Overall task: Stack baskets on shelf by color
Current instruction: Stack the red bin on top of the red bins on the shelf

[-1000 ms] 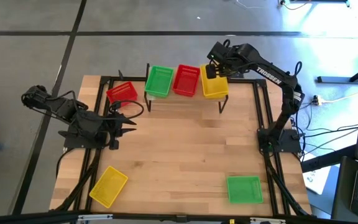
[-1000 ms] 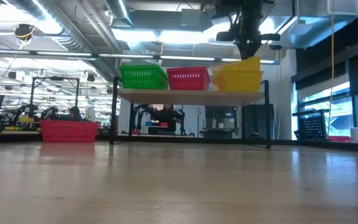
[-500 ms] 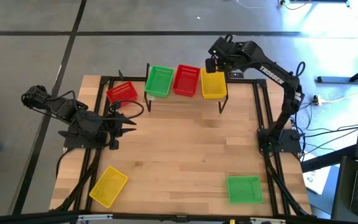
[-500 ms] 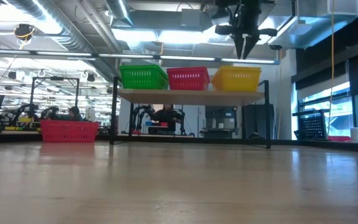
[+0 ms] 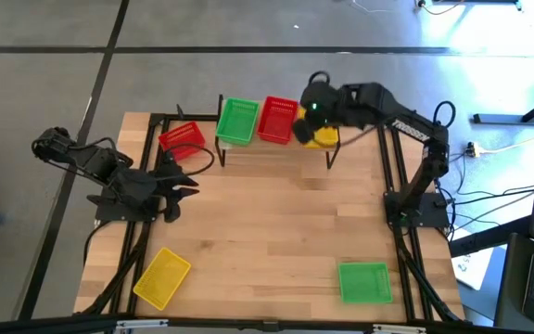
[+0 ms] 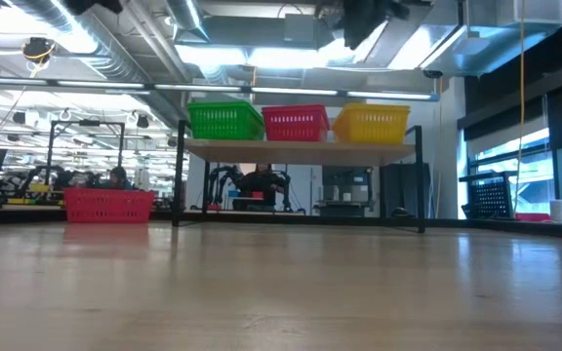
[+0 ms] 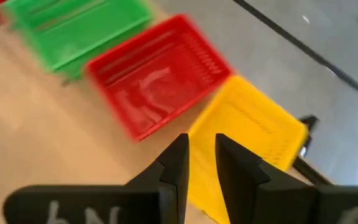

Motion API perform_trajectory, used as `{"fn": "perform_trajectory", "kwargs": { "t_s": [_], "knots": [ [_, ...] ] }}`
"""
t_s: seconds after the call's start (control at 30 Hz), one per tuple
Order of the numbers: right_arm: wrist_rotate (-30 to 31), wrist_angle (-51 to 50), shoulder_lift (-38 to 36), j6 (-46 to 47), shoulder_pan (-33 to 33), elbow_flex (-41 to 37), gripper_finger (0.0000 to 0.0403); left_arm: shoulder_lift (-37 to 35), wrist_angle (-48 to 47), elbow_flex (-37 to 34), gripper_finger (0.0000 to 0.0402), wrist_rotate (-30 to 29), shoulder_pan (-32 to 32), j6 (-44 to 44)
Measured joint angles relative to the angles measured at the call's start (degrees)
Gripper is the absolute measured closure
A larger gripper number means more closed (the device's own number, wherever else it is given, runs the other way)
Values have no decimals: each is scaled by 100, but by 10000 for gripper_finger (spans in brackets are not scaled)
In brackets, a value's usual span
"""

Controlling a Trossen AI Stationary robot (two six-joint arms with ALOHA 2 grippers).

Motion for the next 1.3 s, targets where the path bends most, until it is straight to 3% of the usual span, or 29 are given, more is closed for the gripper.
{"fn": "perform_trajectory", "kwargs": {
  "t_s": [0.17, 0.33, 0.5, 0.7, 0.93, 1.07, 1.3],
  "knots": [
    [-212, 8, 0, -536, 759, -14, 328, 0, -518, 0, 324, 99, 0, -1621],
    [-466, 33, 0, -1030, 1441, -22, 328, 0, -1016, 0, 324, 560, -1, -2836],
    [-671, 39, -10, -1490, 1958, -24, 328, 0, -1240, 0, 324, 391, 0, -3691],
    [-1058, 45, -17, -1612, 2363, -24, 328, 0, -1379, 4, 324, -454, 56, -4160],
    [-1056, 357, -18, -1586, 2702, -26, 328, 0, -2128, 4, 324, -614, 803, -4217],
    [-1062, 748, -20, -1376, 2817, -26, 328, 0, -2221, 4, 324, -546, 1469, -3759],
    [-1082, 1304, -22, -832, 2887, -26, 328, 114, -2228, 4, 324, 203, 2733, -3479]
  ]
}}
